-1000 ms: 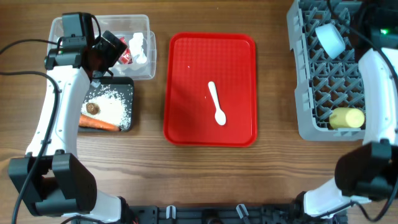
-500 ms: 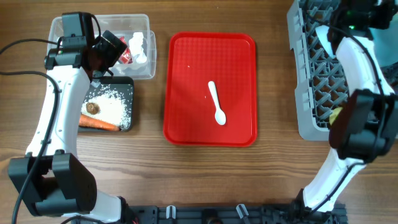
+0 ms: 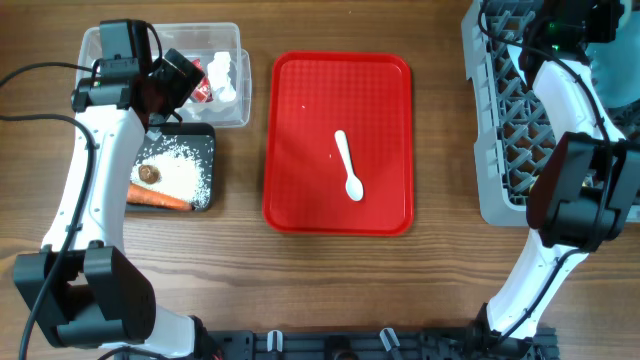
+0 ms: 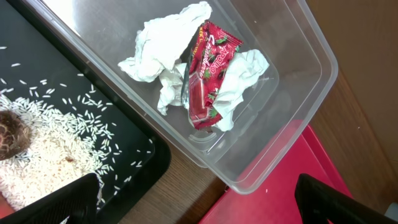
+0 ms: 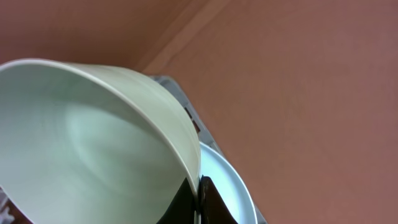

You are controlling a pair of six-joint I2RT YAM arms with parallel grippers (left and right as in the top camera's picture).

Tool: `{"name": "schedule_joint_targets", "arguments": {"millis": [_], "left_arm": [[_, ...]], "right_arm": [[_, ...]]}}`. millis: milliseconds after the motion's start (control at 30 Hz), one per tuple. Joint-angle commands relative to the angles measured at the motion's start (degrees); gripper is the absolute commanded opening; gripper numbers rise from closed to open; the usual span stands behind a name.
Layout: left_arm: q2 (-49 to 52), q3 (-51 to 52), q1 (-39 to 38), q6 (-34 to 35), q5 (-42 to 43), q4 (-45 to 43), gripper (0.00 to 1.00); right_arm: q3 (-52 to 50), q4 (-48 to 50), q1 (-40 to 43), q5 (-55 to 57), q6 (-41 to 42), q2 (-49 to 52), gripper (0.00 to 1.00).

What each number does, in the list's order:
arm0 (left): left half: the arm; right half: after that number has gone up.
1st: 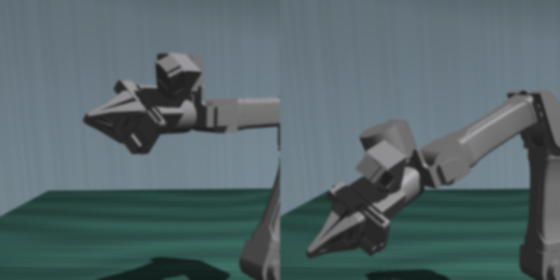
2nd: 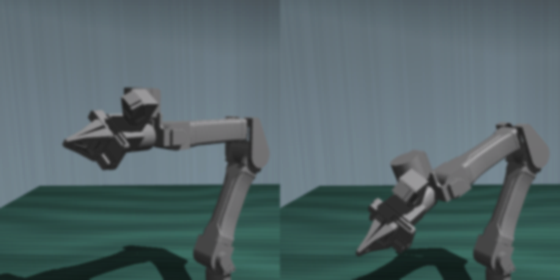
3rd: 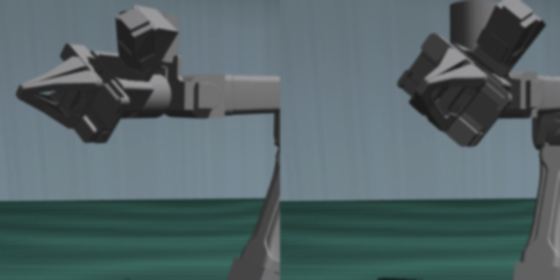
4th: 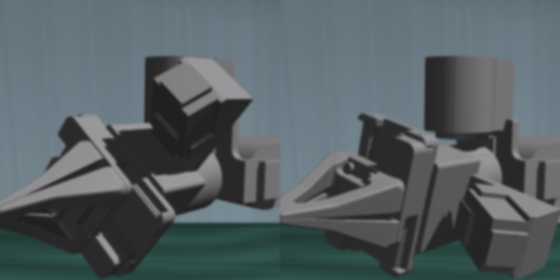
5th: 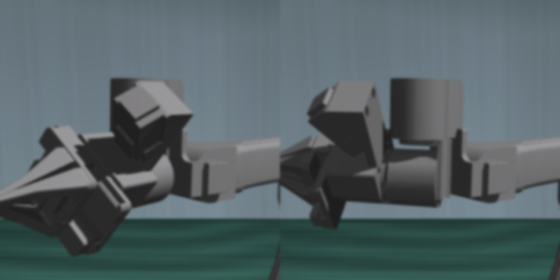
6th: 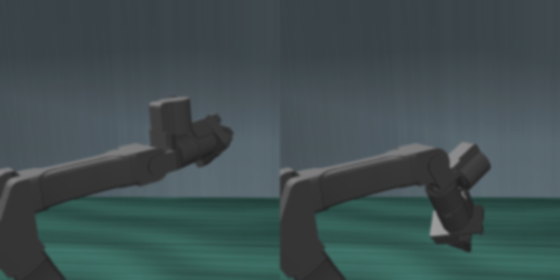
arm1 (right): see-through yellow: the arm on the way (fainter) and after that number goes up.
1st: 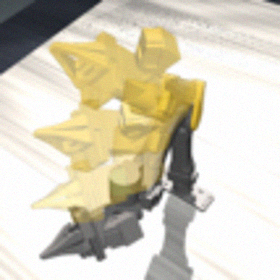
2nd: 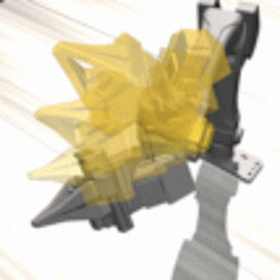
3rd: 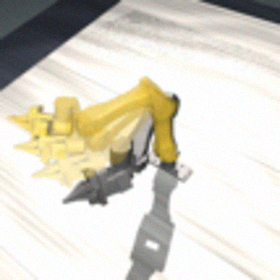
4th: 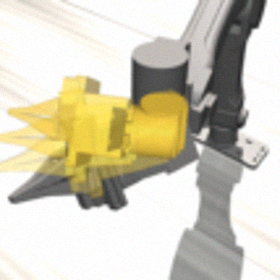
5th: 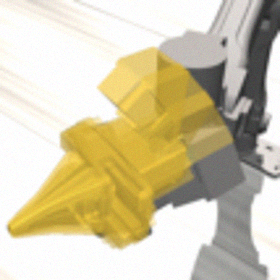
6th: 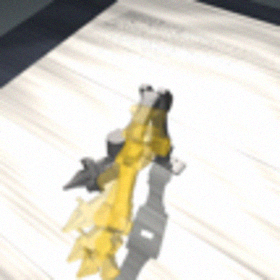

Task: Sort waste into correct bins and load items into the dishwasher rack
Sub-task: 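Carry the pale green bowl right and place it in the dish rack, then release the bowl and lift the right gripper out of the rack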

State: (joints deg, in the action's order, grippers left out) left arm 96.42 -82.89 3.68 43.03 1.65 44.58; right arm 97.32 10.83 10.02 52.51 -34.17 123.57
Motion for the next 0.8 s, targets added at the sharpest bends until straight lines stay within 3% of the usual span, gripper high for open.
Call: {"name": "schedule_joint_targets", "arguments": {"millis": [0, 467, 767], "left_arm": [[-0.6, -0.5, 0.2, 0.7, 0.4, -0.1, 1.0], [-0.6, -0.5, 0.2, 0.7, 0.4, -0.1, 1.0], [-0.6, -0.5, 0.2, 0.7, 0.4, -0.1, 1.0]], "right_arm": [[0.4, 1.5, 0.2, -1.3, 1.4, 2.5, 0.04], [0.4, 2.5, 1.4, 2.2, 1.1, 6.8, 0.04], [0.4, 9.2, 2.2, 4.7, -3.1, 6.8, 0.04]]}}
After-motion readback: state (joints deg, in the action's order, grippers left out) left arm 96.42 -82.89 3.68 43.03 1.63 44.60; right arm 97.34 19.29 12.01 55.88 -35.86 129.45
